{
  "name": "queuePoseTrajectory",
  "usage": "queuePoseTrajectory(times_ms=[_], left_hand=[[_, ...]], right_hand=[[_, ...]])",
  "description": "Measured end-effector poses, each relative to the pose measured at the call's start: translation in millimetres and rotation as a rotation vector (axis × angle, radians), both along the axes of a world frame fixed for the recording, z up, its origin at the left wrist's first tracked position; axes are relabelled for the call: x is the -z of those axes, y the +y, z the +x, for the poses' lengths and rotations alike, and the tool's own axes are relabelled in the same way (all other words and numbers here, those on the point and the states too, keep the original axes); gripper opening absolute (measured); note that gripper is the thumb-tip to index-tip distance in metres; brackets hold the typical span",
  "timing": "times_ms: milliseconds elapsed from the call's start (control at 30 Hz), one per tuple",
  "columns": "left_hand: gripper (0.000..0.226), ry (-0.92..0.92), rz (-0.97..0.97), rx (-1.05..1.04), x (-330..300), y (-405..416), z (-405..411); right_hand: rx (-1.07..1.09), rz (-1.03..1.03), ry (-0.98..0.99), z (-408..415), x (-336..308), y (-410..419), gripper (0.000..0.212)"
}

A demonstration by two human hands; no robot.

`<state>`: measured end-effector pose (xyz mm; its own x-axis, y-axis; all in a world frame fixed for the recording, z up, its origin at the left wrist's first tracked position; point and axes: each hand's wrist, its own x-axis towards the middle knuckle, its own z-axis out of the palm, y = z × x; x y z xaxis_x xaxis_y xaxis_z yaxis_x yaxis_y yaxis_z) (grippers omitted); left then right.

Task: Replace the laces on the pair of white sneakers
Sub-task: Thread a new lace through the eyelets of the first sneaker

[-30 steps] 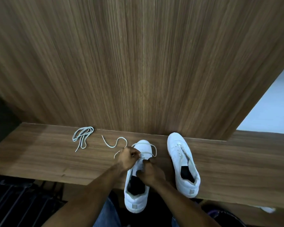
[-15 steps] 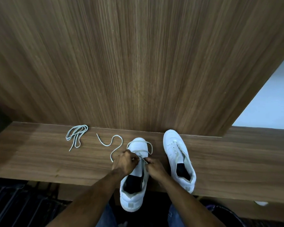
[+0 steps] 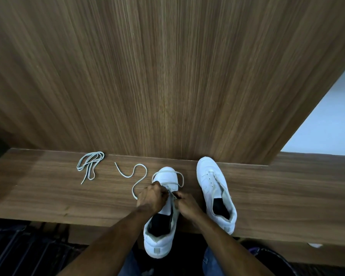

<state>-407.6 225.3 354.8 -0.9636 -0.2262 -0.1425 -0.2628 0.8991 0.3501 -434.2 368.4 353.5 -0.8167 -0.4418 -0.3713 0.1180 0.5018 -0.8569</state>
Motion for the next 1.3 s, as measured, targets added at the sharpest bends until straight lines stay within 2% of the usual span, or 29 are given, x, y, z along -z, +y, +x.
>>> queuePoseTrajectory(times_ms=[167,400,500,567,633,767,867,967,1100,1200,1300], left_hand=[[0.029,-0.001,0.018,-0.056,1,4,-3],[0.026,0.04,0.013,-0.038,-2,4,7],[0.025,0.068,0.056,-0.011,-5,2,13],[0.027,0.11,0.105,-0.067,-5,-2,17],[0.03,0.138,0.16,-0.168,-4,-8,23],[0.037,0.076,0.319,-0.317,-1,-14,27],[0.025,0.025,0.337,-0.324,1,-15,27],[0.022,0.018,0.288,-0.293,1,-15,25],[0.022,0.003,0.256,-0.241,1,-17,20],[0.023,-0.02,0.271,-0.207,3,-19,18],[0.024,-0.015,0.277,-0.169,3,-18,15]], right_hand=[[0.026,0.032,-0.044,-7,-5,1,0.022],[0.05,0.348,0.179,-11,-12,-11,0.019],[-0.033,0.461,0.233,-12,-18,-9,0.019],[-0.064,0.501,0.29,-16,-25,-4,0.022],[0.039,0.446,0.32,-25,-40,5,0.021],[0.532,0.05,0.329,-58,-76,28,0.024],[0.66,-0.009,0.441,-68,-101,44,0.02],[0.496,0.138,0.521,-58,-91,45,0.012],[0.065,0.44,0.694,-27,-45,30,0.029],[-0.218,0.589,0.653,-9,-24,9,0.036],[-0.212,0.64,0.649,2,-18,-5,0.031]])
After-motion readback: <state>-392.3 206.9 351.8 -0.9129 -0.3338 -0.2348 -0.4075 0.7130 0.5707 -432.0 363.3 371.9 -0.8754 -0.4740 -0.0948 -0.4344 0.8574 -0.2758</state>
